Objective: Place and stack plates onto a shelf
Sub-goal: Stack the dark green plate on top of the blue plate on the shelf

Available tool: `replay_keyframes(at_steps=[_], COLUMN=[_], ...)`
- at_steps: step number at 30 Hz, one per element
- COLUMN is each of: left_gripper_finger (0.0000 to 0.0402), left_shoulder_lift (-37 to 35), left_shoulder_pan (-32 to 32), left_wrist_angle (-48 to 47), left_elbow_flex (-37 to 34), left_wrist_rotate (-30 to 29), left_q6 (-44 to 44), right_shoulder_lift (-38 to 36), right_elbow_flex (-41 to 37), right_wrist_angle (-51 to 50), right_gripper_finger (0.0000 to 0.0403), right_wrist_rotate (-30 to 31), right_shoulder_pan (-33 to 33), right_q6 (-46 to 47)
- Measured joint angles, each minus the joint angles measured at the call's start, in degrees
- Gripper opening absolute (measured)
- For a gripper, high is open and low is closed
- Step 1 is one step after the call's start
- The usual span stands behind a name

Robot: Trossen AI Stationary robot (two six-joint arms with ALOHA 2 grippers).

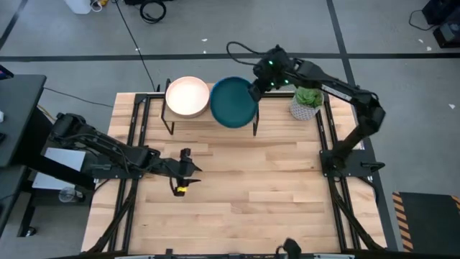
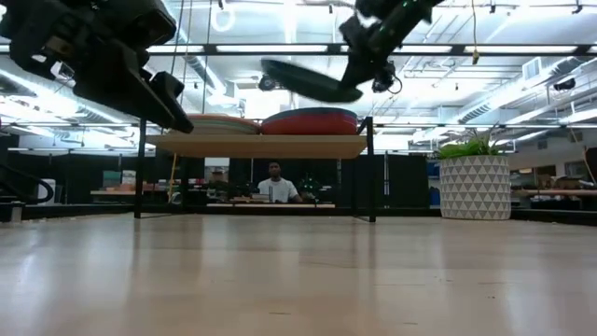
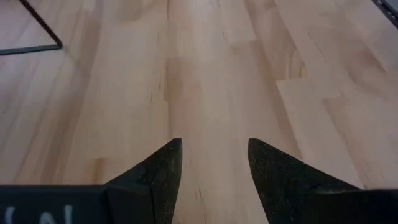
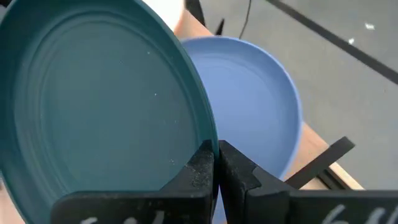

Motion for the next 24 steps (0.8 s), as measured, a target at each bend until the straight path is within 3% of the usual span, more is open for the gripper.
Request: replay_keyframes(at_steps=[15,24], left_gripper_finger=[0.0192,0.0192], left_shoulder_lift=[-0.9,-0.9], left_shoulder_pan=[-0.2,-0.2], left_wrist_angle=[-1.3,-2.8], left_elbow_flex=[-1.1,-1.1], left_wrist_rotate=[0.7,2.0], left_q6=[-3.3,-5.4], right_shoulder_lift=[13.7,13.5], right_elbow_flex=[11.5,11.6], right_wrist_angle=[-5.3,-8.7], right_gripper_finger=[0.0023,0.0064], right_wrist_rotate=[-4.5,-6.0], right_shoulder_pan=[-8.1,-9.1], right_q6=[-1.2,-2.7])
